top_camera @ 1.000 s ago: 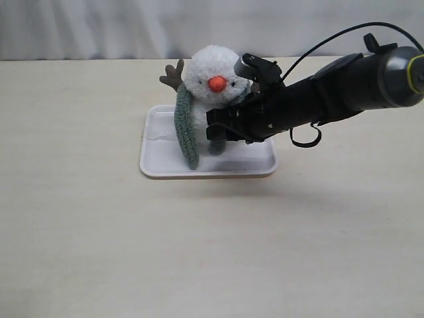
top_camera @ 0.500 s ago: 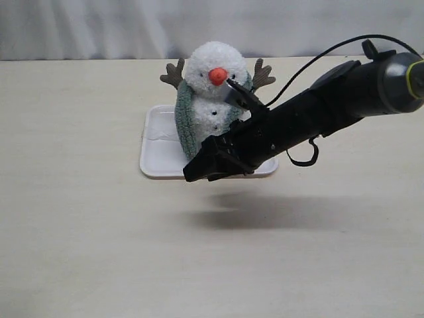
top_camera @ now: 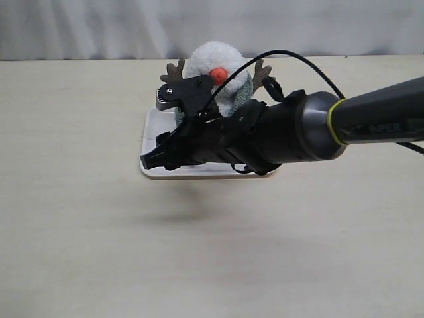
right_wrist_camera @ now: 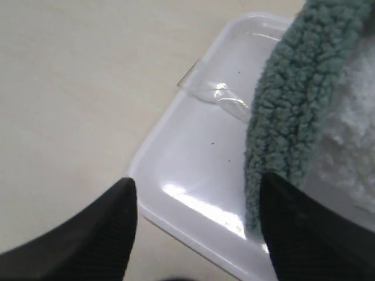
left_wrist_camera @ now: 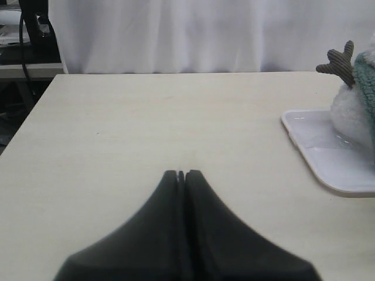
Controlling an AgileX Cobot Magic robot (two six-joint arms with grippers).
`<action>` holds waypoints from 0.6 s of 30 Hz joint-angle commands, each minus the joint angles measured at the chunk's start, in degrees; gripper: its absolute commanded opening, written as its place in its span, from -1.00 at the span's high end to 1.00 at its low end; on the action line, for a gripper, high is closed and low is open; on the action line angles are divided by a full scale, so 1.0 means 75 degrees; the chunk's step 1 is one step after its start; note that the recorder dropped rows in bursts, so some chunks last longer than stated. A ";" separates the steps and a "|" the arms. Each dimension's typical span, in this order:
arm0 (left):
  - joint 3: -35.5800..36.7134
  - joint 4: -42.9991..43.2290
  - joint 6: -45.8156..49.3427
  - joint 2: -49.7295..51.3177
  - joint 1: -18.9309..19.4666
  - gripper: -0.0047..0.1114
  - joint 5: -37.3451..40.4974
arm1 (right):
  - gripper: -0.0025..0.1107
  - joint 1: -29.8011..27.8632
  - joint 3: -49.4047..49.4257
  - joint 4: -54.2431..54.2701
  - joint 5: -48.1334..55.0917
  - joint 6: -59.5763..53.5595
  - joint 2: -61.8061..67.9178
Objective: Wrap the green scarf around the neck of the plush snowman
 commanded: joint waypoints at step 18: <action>0.0019 -0.0012 -0.0034 -0.0020 0.0013 0.92 -0.0122 | -0.02 0.0010 0.0019 0.0259 -0.0879 -0.0491 0.0520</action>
